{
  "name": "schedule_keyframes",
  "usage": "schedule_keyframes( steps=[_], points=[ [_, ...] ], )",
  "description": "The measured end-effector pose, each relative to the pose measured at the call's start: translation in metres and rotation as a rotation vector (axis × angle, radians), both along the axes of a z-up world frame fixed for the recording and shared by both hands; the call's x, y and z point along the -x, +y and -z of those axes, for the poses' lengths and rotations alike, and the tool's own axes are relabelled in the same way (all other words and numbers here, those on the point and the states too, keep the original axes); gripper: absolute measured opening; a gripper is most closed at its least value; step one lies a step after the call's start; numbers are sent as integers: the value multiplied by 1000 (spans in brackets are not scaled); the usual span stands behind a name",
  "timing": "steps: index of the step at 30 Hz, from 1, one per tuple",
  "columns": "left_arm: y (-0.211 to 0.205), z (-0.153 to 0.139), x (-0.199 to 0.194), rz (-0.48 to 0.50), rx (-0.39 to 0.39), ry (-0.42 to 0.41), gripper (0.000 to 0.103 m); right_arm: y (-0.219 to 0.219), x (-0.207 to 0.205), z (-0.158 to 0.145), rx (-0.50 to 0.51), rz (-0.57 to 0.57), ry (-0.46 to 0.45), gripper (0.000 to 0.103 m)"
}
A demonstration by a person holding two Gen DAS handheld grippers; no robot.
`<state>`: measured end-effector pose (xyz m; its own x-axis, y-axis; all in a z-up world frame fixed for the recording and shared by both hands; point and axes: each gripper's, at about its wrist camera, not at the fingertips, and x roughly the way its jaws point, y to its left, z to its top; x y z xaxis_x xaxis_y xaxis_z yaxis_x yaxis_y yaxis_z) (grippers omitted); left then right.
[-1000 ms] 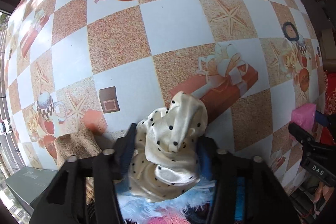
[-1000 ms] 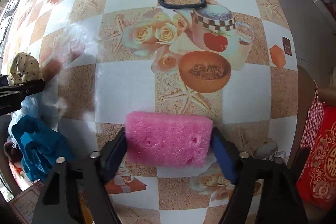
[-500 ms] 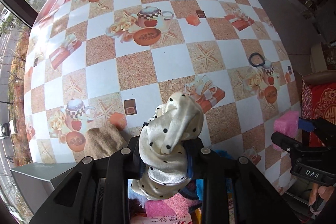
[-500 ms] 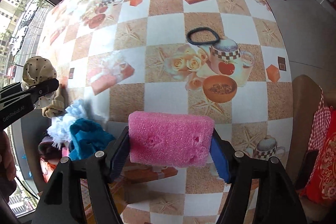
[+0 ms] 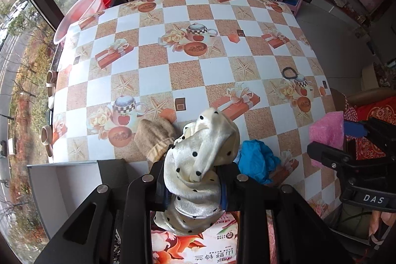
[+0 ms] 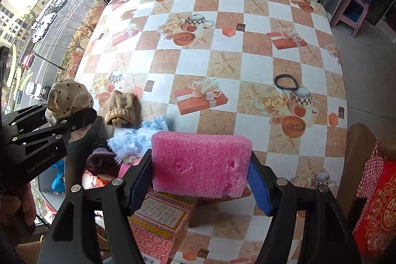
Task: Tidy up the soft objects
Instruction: 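Carry the pink sponge and polka-dot scarf in both tools over the box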
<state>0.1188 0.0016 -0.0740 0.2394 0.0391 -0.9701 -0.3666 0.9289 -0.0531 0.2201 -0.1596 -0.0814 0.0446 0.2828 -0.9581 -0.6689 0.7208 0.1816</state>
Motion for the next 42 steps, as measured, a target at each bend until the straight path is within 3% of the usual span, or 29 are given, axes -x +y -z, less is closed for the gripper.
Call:
schedule_keyframes(
  steps=[15, 29, 42],
  points=[
    [-22, -15, 88, 40, 61, 3, 32, -4, 64, -37, 6, -38, -12, 71],
    [-41, -5, 143, 118, 102, 39, 32, -19, 129, -25, 74, -82, 55, 71],
    [-10, -17, 180, 23, 98, -17, 32, 18, 175, -25, 89, -217, 92, 71]
  ],
)
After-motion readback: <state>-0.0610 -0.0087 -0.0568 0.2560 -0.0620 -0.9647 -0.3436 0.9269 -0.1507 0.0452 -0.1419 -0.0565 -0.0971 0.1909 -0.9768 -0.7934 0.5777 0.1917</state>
